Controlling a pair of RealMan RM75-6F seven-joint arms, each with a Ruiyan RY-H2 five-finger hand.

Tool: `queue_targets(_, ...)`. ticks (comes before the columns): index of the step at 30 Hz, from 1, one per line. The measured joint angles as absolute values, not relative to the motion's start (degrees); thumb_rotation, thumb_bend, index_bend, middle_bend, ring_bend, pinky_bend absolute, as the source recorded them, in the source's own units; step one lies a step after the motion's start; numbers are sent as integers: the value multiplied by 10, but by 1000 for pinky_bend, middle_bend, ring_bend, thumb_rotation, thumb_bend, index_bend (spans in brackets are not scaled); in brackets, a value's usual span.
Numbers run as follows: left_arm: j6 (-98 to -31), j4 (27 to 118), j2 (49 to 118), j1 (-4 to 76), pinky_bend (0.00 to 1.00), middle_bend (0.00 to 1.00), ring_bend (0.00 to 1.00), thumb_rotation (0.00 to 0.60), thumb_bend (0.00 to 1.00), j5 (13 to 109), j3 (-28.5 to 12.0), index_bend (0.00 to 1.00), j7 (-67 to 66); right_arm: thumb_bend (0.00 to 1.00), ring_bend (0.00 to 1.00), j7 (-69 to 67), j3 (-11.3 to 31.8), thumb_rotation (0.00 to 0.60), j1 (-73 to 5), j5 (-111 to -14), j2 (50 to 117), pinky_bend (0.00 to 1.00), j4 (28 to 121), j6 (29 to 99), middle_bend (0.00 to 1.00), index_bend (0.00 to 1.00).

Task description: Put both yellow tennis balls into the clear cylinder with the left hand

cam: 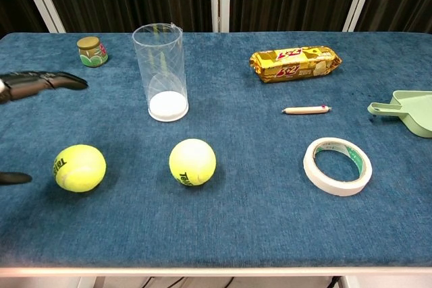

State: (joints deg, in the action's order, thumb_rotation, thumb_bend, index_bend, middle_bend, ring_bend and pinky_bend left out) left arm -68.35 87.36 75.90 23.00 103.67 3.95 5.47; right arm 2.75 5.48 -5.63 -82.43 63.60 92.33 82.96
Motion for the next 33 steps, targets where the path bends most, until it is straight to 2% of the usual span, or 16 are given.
queue_targets(9, -643, 856, 792, 254, 137, 51, 1, 600, 147, 1019, 46, 84, 42, 186, 0, 26, 53, 600, -59, -824, 640, 0, 919, 823, 0, 0)
queue_targets(15, -640, 828, 814, 252, 211, 127, 66, 600, 158, 997, 47, 172, 20, 187, 0, 18, 54, 600, -58, -820, 639, 0, 916, 824, 0, 0)
queue_targets(20, -634, 813, 825, 252, 328, 188, 165, 600, 165, 983, 50, 241, 11, 191, 0, 19, 54, 600, -57, -821, 639, 0, 918, 825, 0, 0)
queue_targets(25, -625, 809, 831, 256, 421, 223, 232, 600, 170, 976, 56, 263, 11, 198, 0, 21, 53, 600, -58, -822, 638, 0, 921, 824, 0, 0)
queue_targets(29, -637, 804, 838, 256, 508, 290, 315, 600, 174, 977, 54, 288, 14, 204, 0, 22, 52, 600, -58, -825, 637, 0, 922, 825, 0, 0)
queue_targets(33, -660, 790, 849, 253, 608, 382, 421, 600, 184, 978, 49, 353, 17, 205, 0, 22, 50, 600, -59, -828, 636, 0, 923, 823, 0, 0)
